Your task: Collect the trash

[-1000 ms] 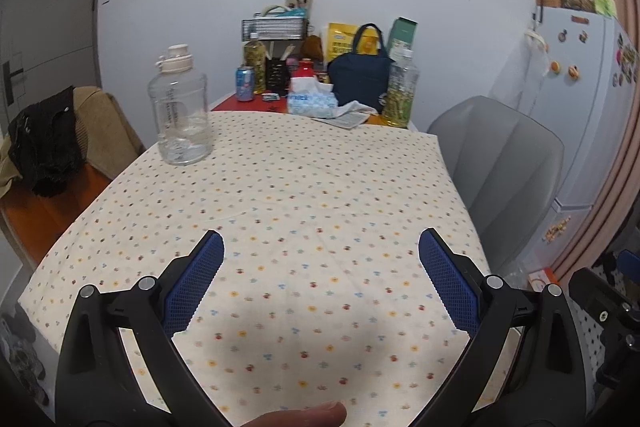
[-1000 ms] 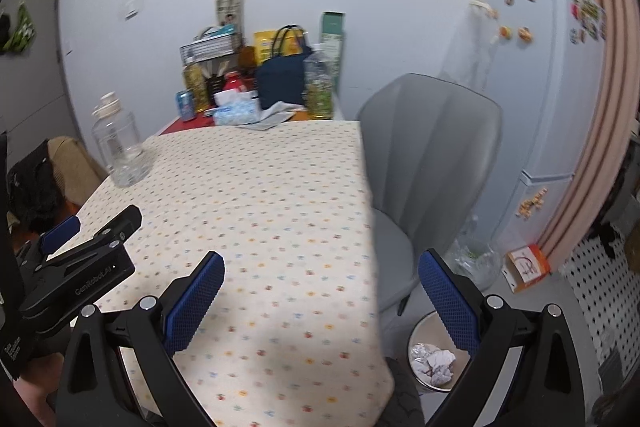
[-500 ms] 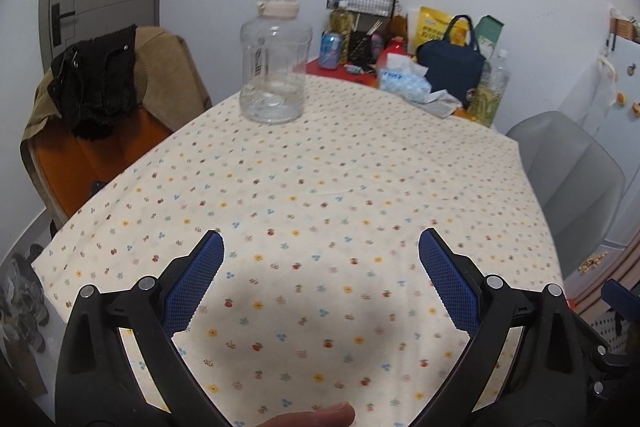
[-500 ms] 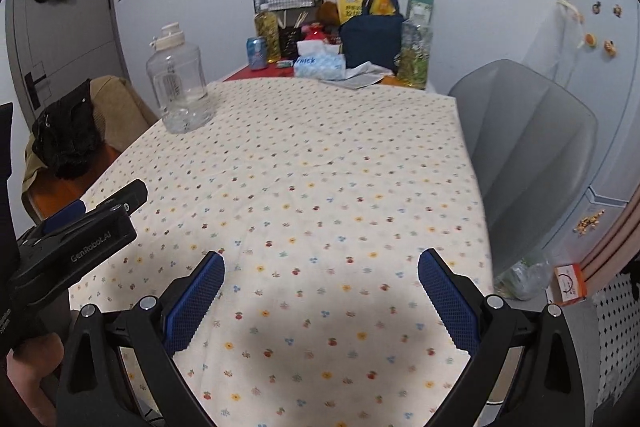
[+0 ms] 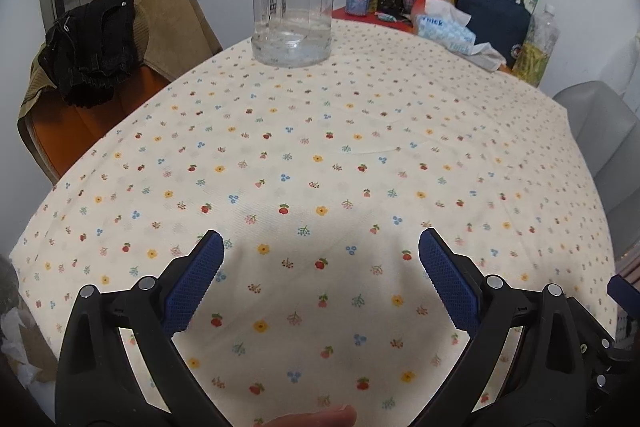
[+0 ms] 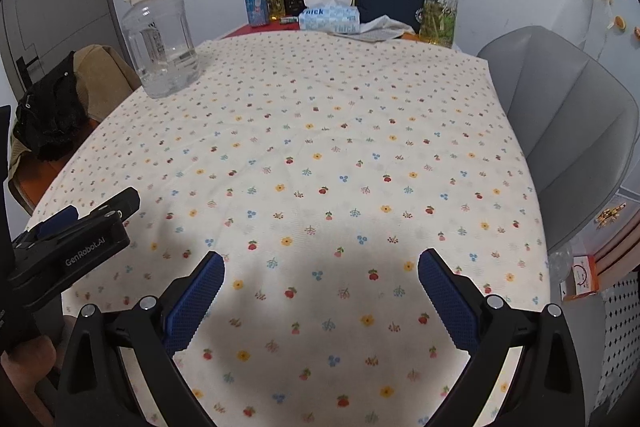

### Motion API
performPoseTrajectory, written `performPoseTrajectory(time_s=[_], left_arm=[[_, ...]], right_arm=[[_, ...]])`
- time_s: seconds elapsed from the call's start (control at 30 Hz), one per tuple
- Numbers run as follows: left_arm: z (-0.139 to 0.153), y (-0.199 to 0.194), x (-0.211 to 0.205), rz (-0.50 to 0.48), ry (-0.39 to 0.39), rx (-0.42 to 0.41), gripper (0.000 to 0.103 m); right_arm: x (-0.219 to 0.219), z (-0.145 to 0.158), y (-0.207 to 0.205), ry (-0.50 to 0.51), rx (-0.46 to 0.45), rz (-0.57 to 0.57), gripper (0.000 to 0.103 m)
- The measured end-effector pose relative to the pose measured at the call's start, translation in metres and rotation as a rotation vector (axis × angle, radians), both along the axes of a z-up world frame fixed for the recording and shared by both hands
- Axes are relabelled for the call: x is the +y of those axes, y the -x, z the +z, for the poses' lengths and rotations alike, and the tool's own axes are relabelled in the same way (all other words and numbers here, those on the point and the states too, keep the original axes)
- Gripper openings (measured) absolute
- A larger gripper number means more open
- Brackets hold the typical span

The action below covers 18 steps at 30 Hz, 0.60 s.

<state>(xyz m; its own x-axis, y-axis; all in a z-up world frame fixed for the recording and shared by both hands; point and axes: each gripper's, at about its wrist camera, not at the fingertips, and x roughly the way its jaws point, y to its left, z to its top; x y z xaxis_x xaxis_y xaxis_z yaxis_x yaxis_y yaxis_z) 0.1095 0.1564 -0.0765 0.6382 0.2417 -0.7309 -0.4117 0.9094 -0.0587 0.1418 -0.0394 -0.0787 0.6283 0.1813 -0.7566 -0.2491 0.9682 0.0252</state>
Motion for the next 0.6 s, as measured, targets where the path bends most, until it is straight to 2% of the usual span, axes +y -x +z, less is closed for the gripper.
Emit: performPoseTrajectory(time_s=[0.23, 0.47, 0.6], left_arm=[[-0.018, -0.019, 0.006, 0.033, 0.003, 0.067, 0.097], [-0.028, -0.028, 0.009, 0.057, 0.012, 0.121, 0.097], [-0.028, -0.031, 0.006, 0.052, -0.009, 0.133, 0.097]], right_arm=[[0.011, -0.022, -0.024, 0.018, 0.054, 0.045, 0.095], [0.024, -0.036, -0.03, 0.037, 0.078, 0.089, 0.095], [0.025, -0.038, -0.031, 0.043, 0.07, 0.087, 0.095]])
